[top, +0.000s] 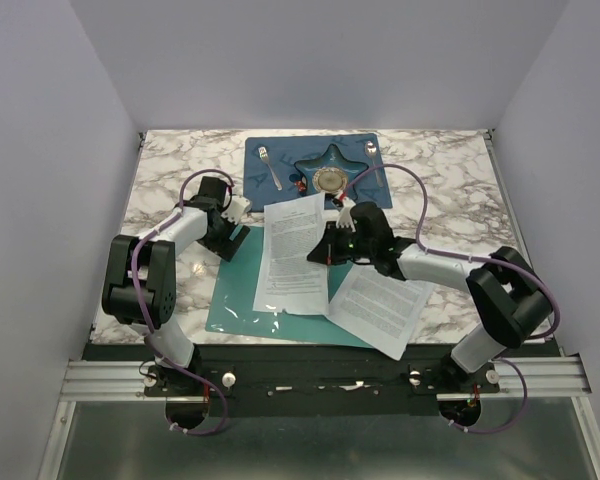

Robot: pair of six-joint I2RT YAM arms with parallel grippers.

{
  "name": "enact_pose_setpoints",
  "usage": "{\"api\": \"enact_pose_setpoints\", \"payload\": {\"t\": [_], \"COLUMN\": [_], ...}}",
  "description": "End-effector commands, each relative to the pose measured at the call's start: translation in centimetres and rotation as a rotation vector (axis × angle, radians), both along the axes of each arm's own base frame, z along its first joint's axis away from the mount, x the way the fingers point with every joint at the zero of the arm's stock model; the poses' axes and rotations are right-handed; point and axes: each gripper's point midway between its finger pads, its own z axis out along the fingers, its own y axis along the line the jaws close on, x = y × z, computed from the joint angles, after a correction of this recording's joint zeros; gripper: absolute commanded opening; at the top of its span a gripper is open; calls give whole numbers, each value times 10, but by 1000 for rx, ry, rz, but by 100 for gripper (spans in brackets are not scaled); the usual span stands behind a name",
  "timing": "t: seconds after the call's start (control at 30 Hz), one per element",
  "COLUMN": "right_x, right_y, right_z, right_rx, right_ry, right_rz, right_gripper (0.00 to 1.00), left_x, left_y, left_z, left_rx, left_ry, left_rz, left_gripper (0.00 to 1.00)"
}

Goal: Put the files into the folder

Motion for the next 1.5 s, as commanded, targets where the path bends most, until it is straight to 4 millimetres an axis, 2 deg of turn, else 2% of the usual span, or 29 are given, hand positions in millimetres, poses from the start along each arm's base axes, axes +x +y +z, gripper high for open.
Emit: {"api": "enact_pose_setpoints", "payload": {"t": [0.0,0.2,0.47,0.73,1.07,1.3,1.47], "right_x": [-3,-10,-2,10,6,-5,-12], "right_y": [11,15,27,35,44,56,59], "right_z": [-3,-10,-11,-18,-23,-32,-38], "right_rx": [17,4,31,76,90,69,58], "right_ry": [-19,-10,-9,35,90,116,143], "right_rz": [18,52,40,-63,-169,-168,-175], "right_gripper": [1,1,1,1,1,1,1], "left_x": [-5,-6,-6,-8,-10,-11,-5], "left_y": [4,4,4,4,2,2,3], "left_z": [4,3,3,4,6,15,35], "left_rx": [18,20,20,16,4,-4,-40], "left_ry": [-4,-2,-1,2,6,-2,-38], "left_rz": [-5,-8,-7,-10,-12,-11,-4], "left_gripper": [94,93,92,91,89,88,88]}}
